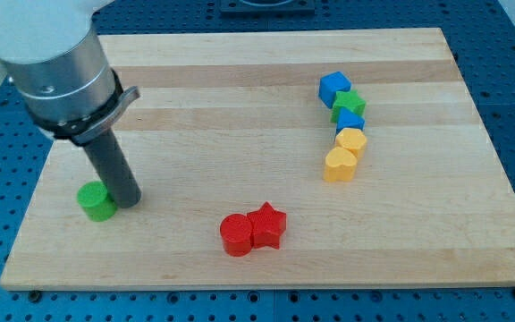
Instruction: Slide green circle a bit left and down
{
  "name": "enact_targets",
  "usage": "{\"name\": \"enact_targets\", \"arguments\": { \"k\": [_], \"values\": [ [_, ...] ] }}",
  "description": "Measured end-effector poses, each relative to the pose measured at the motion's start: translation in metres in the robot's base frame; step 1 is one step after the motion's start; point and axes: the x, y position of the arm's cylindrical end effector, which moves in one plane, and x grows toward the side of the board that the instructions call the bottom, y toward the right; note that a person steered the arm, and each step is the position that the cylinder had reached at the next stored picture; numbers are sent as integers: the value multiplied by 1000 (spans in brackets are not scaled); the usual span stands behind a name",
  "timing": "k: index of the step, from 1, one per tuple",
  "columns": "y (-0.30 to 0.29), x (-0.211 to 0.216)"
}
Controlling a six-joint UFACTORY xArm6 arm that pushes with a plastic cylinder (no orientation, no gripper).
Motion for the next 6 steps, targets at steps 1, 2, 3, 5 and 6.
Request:
{"name": "enact_targets", "arguments": {
  "k": [1,2,3,5,6],
  "values": [
    [-2,10],
    [-2,10],
    [-2,-2],
    [-16,-27],
    [-16,-27]
  ]
}}
